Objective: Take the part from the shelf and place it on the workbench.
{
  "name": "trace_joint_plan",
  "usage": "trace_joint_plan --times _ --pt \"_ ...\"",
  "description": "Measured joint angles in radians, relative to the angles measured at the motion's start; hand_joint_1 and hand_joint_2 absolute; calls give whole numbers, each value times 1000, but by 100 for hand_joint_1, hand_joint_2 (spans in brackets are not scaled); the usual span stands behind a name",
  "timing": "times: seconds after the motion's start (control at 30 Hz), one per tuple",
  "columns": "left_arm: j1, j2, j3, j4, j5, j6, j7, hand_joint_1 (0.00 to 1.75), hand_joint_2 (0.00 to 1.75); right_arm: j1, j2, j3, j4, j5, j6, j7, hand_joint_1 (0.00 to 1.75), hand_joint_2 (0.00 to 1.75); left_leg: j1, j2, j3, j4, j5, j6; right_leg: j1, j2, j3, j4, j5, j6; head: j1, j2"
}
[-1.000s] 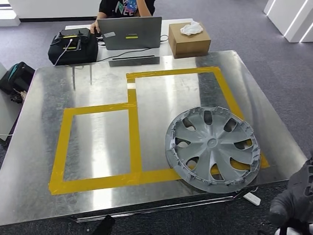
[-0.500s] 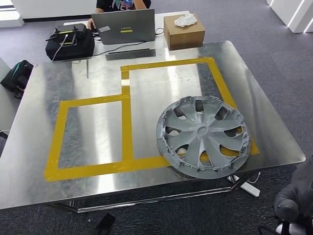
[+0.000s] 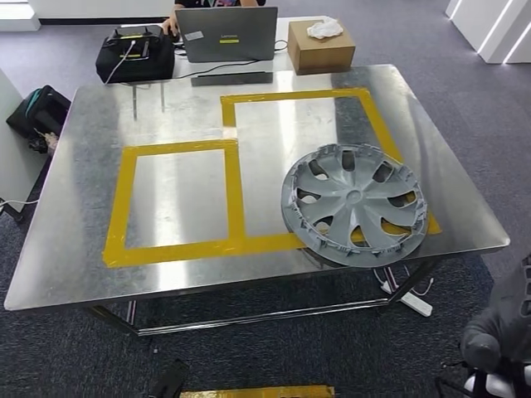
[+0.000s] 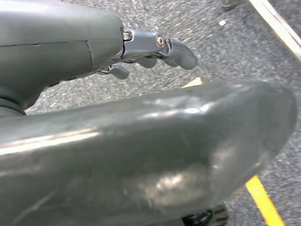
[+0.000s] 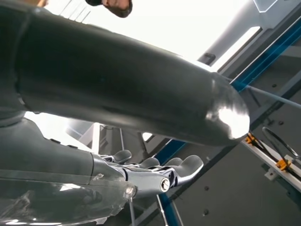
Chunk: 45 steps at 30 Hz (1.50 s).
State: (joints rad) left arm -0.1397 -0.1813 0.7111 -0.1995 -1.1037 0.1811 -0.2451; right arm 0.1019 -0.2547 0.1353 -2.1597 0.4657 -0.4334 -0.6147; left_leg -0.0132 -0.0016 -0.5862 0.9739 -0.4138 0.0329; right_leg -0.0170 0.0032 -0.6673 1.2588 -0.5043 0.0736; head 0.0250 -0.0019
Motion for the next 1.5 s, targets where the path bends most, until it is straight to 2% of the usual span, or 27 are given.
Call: trace_joint_plan --times 0.03,0.1,0.17,0.23,0.27,0.37,0.4,0.43,0.5,0.57,0.63,0.7,0.77,0.83,0.9,0.93,0.97,1.0,1.07,1.13,1.17,1.23,1.27,1.33,1.4,1.43,1.5 --pt "0 1 1 0 1 0 0 0 0 -3 0 1 1 0 0 0 0 0 -1 0 -9 1 9 -3 2 0 57 -72 13 -4 0 0" --pt "-2 1 2 -1 2 0 -1 0 0 -9 0 4 2 -1 1 0 0 0 -3 0 -22 3 27 -11 7 1 161 -220 6 -12 -1 0" --pt "-3 2 2 -1 3 0 -2 0 0 -13 0 6 3 -2 2 0 0 0 -3 0 -28 3 44 -21 12 2 189 -278 -6 -19 -2 0" --pt "-2 3 4 -1 3 0 -4 0 0 -14 0 7 5 -5 4 1 0 0 -1 -1 -37 6 45 -33 11 0 172 -280 9 -35 -1 0" --pt "-2 4 4 -1 3 0 -5 0 0 -15 0 8 6 -9 8 2 0 0 0 -1 -46 23 22 -40 9 -2 165 -281 19 -45 -3 0" --pt "-3 4 5 -1 4 0 -9 0 0 -16 0 9 9 -47 34 -4 0 0 7 -1 -99 185 -116 -57 7 -5 129 -281 55 -60 -7 0" --pt "-4 5 5 -1 4 0 -11 0 0 -16 0 9 11 -64 45 -9 0 0 10 -1 -113 245 -144 -61 6 -5 114 -281 66 -59 -7 0" --pt "-5 5 5 -1 5 0 -13 0 0 -16 0 9 13 -77 54 -13 0 0 11 -1 -115 281 -150 -64 6 -5 100 -280 77 -57 -7 0" --pt "-6 6 5 -1 6 0 -16 0 0 -16 0 10 16 -91 66 -17 0 0 14 -1 -64 240 -108 -67 3 -5 74 -279 96 -50 -7 0" --pt "-10 7 5 -2 7 0 -17 0 0 -16 0 10 17 -89 69 -17 0 0 15 -1 35 98 -63 -66 2 -6 58 -278 110 -40 -7 0" --pt "-14 8 5 -2 8 1 -17 0 0 -16 0 10 19 -81 67 -15 0 0 13 -3 94 -2 -59 -60 3 -8 49 -277 125 -28 -6 0" --pt "-14 9 5 -2 11 2 -17 0 0 -14 1 10 22 -76 63 -9 0 0 10 -5 94 -23 -60 -48 3 -9 43 -282 142 -17 -5 0" --pt "-13 9 5 -2 13 2 -17 0 0 -9 2 8 26 -79 62 0 0 0 12 -3 81 -26 -46 -28 2 -8 28 -271 126 -7 -3 0" --pt "-13 9 5 -2 13 2 -17 0 0 -2 2 4 30 -86 61 8 0 0 14 0 66 -28 -30 -10 1 -6 -6 -181 47 0 1 0" --pt "-13 8 5 -2 13 2 -18 0 0 7 2 -1 34 -96 61 16 0 0 11 1 46 -27 -13 -3 1 -6 -41 -38 -35 4 2 0" --pt "-12 8 5 -2 13 2 -20 0 0 12 3 -4 36 -102 61 21 0 0 9 1 35 -26 -5 -2 2 -6 -45 8 -49 5 2 0" --pt "-12 8 5 -2 13 2 -23 0 0 16 3 -8 38 -108 61 26 0 0 8 1 24 -24 4 -2 2 -6 -32 18 -42 4 2 0" --pt "-12 8 5 -2 13 1 -26 0 0 20 4 -12 39 -114 61 31 0 0 7 1 13 -23 12 -3 2 -6 -1 -11 -19 2 2 0" --pt "-12 8 5 -2 11 -1 -30 0 0 24 5 -21 40 -127 63 38 0 0 5 -1 -7 -17 27 -9 4 -6 107 -154 17 -4 3 0" --pt "-12 7 4 -2 8 -1 -30 0 0 28 6 -30 40 -141 67 41 0 0 3 -1 -19 -12 41 -18 7 -5 183 -270 15 -10 2 0" --pt "-12 6 4 -2 6 -1 -30 0 0 32 6 -35 40 -146 69 41 0 0 3 -1 -23 -11 49 -23 9 -4 193 -290 9 -14 2 0" --pt "-11 6 4 -2 5 -1 -29 0 0 39 9 -45 40 -150 75 42 0 0 4 -1 -31 -10 60 -35 9 -3 176 -289 22 -27 3 0" --pt "-10 6 4 -2 5 -1 -29 0 0 40 10 -48 40 -151 79 42 0 0 5 -1 -39 0 45 -42 8 -4 166 -288 32 -36 3 0" --pt "-10 7 4 -2 6 1 -29 0 0 41 14 -51 40 -151 86 41 0 0 7 -1 -68 75 -41 -54 4 -6 140 -289 57 -50 1 0" --pt "-11 8 4 -2 6 2 -29 0 0 43 19 -55 40 -152 89 39 0 0 10 0 -103 210 -139 -63 4 -6 107 -288 83 -55 -1 0" --pt "-11 9 4 -2 6 2 -29 0 0 43 21 -56 40 -152 90 39 0 0 10 0 -110 265 -158 -64 5 -6 89 -288 97 -54 -1 0" --pt "-12 10 4 -2 7 3 -29 0 0 43 25 -60 40 -152 93 39 0 0 10 0 -82 289 -128 -64 5 -6 53 -287 125 -52 -1 0"
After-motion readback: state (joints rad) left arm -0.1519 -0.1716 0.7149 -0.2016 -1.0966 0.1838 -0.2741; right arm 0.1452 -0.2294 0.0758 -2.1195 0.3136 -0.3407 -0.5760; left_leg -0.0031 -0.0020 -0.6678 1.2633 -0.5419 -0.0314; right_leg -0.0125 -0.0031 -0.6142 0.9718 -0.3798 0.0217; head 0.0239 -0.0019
